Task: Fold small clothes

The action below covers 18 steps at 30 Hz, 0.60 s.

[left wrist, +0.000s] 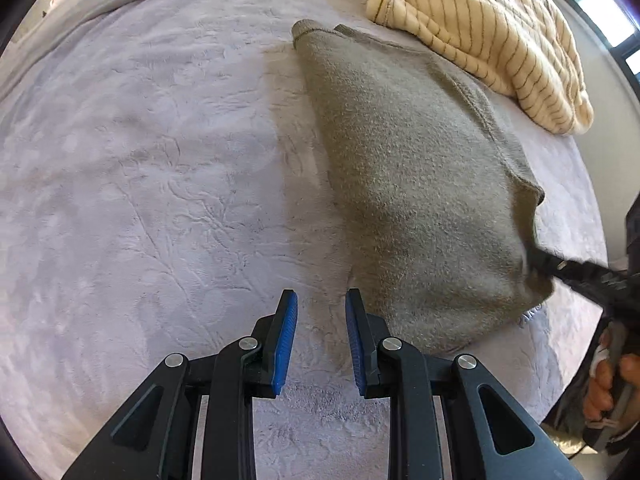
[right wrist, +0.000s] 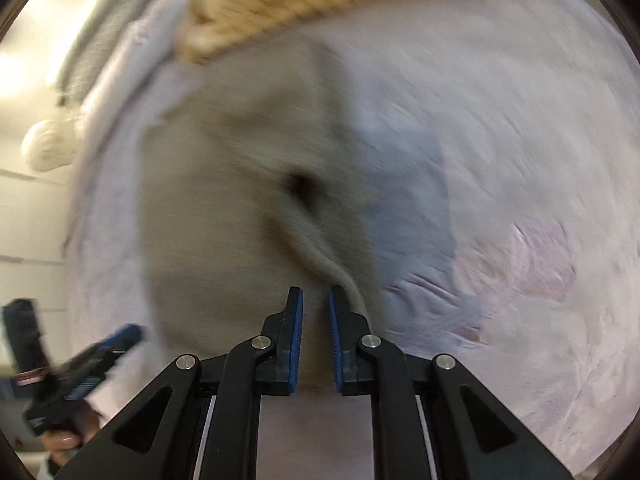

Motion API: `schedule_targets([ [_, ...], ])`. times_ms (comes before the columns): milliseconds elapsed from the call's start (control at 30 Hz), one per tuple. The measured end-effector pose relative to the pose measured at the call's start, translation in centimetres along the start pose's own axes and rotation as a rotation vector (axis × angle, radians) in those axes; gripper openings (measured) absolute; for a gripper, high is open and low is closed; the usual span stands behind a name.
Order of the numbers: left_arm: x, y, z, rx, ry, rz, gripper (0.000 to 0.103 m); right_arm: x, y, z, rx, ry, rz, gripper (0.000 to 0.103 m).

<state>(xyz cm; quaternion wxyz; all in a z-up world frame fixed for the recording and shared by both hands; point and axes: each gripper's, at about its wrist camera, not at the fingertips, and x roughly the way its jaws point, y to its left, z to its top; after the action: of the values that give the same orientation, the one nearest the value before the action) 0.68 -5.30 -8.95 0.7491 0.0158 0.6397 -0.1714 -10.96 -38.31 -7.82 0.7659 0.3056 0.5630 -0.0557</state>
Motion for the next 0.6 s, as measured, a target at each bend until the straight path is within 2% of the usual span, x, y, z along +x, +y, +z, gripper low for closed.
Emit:
schedule_targets([
  [100, -0.1, -0.6, 0.2, -0.012, 0.007, -0.009, 0.026, -1.1, -2.5, -0.5, 0.121, 0.003, 0.080, 0.005],
  [133, -0.1, -0.5, 0.1, -0.012, 0.009, -0.007, 0.026, -1.7, -2.7, -0.6, 0.129, -0.003, 0.086, 0.010],
  [300, -0.5, -1.0, 0.1, -0.018, 0.030, 0.022, 0.026, -4.4, -2.6, -0.9, 0.116, -0.025, 0.093, 0.011],
  [333, -0.7, -1.1, 0.1, -0.022, 0.032, 0.022, 0.029, -4.6, -2.5, -0.9, 0.114, -0.026, 0.092, 0.011],
  [367, -1.0, -1.2, 0.0, -0.027, 0.033, 0.025, 0.056, -4.8, -2.3, -0.9, 0.112, -0.024, 0.093, 0.011],
  [400, -1.2, -1.3, 0.0, -0.036, 0.029, 0.027, 0.073, -4.9, -2.2, -1.0, 0.114, -0.023, 0.097, 0.011],
  [433, -1.5, -1.4, 0.0, -0.044, 0.015, 0.029, 0.086, -4.8, -1.9, -0.8, 0.116, -0.020, 0.101, 0.011],
  [467, -2.2, -1.4, -0.1, -0.045, -0.012, 0.026, 0.086, -4.8, -1.9, -0.7, 0.118, -0.015, 0.105, 0.011],
  [600, -2.9, -1.7, -0.3, -0.031, -0.005, 0.040, 0.086, -5.0, -1.2, -1.1, 0.116, 0.001, 0.107, 0.011],
])
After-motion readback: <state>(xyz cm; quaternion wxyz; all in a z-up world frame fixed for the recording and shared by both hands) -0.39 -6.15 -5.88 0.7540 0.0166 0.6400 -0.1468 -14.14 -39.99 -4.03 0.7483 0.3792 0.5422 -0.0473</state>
